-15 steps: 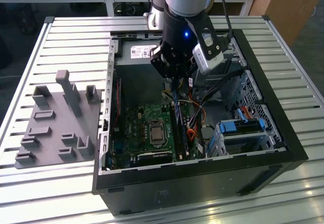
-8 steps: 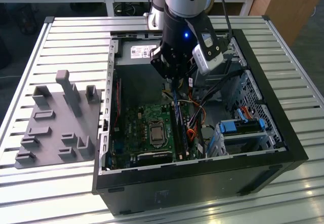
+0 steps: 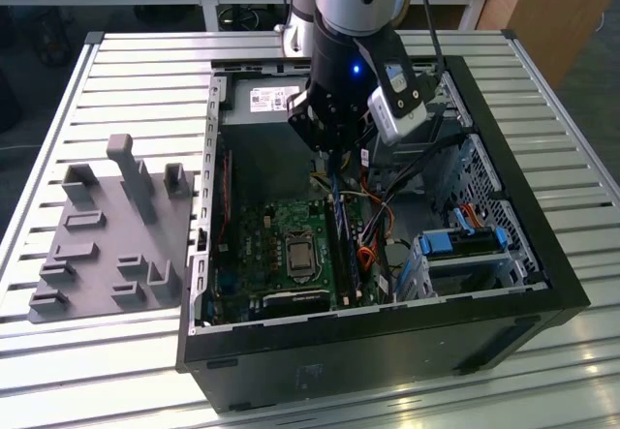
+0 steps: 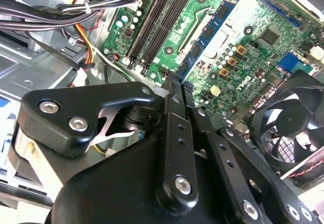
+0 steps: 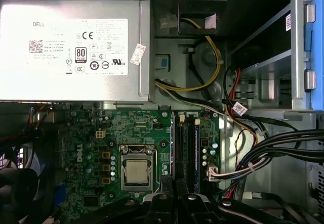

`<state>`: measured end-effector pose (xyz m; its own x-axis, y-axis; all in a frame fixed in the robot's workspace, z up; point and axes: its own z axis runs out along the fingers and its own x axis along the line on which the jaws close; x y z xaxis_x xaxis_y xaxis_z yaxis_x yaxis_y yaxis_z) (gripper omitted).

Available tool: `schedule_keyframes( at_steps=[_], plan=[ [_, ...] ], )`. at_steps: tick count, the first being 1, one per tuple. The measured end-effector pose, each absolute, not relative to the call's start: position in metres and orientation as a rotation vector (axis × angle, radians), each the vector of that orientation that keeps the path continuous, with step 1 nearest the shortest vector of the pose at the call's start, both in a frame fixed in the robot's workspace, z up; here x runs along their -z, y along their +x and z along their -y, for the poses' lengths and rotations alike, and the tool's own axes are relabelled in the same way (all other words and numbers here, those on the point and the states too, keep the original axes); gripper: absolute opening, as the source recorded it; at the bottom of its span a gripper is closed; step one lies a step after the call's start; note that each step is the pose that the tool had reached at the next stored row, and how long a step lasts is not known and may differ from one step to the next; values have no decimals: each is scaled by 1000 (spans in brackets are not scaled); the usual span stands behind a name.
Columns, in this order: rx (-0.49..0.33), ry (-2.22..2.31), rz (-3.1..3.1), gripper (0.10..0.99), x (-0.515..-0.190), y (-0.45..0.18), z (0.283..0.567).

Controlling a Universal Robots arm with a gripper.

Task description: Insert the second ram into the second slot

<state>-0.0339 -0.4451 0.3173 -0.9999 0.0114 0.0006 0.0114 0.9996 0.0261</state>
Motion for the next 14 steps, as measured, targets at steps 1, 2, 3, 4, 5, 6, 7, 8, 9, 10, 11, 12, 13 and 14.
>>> schedule_keyframes(
  at_steps=[1, 2, 3, 4, 5, 6, 7, 8, 9, 10, 11, 12, 13, 14],
  plan=[
    [41, -18, 3141, 137, -317, -34, 445],
    [41, -18, 3141, 137, -317, -34, 445],
    [41, -18, 3141, 137, -317, -34, 445],
    [41, -18, 3141, 137, -316, -34, 445],
    [41, -18, 3141, 137, -316, -34, 445],
    [41, -18, 3140, 137, -316, -34, 445],
    [41, -18, 3139, 137, -315, -34, 445],
    [41, -18, 3137, 137, -315, -33, 446],
    [41, -18, 3137, 137, -315, -33, 446],
    [41, -18, 3136, 137, -314, -33, 446],
    [41, -18, 3136, 137, -314, -33, 446],
    [41, -18, 3136, 137, -313, -33, 446],
    [41, -18, 3136, 137, -313, -33, 446],
    [41, -18, 3136, 137, -312, -33, 446]
  ],
)
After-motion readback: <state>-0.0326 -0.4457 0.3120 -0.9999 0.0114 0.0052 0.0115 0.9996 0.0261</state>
